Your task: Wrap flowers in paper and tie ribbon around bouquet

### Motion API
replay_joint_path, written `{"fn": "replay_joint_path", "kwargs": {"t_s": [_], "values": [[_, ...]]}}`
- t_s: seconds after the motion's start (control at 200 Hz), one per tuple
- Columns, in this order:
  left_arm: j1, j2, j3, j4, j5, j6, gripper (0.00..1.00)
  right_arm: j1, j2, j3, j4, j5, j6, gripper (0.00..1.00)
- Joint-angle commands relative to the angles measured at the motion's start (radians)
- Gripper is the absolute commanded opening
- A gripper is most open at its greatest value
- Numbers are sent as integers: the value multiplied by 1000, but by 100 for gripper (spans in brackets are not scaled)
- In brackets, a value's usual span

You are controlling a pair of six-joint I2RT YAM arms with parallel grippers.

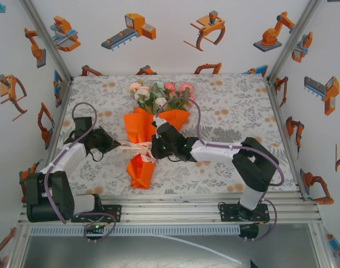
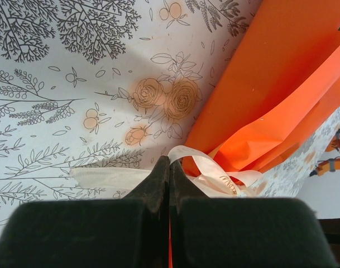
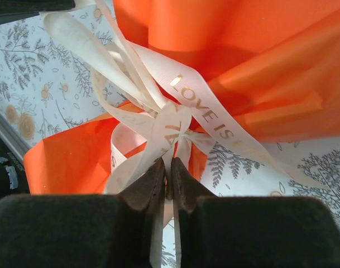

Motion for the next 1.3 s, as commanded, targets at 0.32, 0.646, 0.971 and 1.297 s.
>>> {"fn": "replay_joint_path", "kwargs": {"t_s": [0.32,0.646,0.971,1.297], "values": [[52,-34,7,-106,-112,-37,0,-65,-121,-56,-147,98,-109,0],[135,28,-2,-137,-93,-72,0,-162,-197,-224,-249,277,-5,0],[224,89,-76,-54,-53,-155,0,-280,-328,-420,-298,375,148,0],[199,-28,-83,-5,20,-87,17,-282,-362,-364,-257,238,85,36]]}}
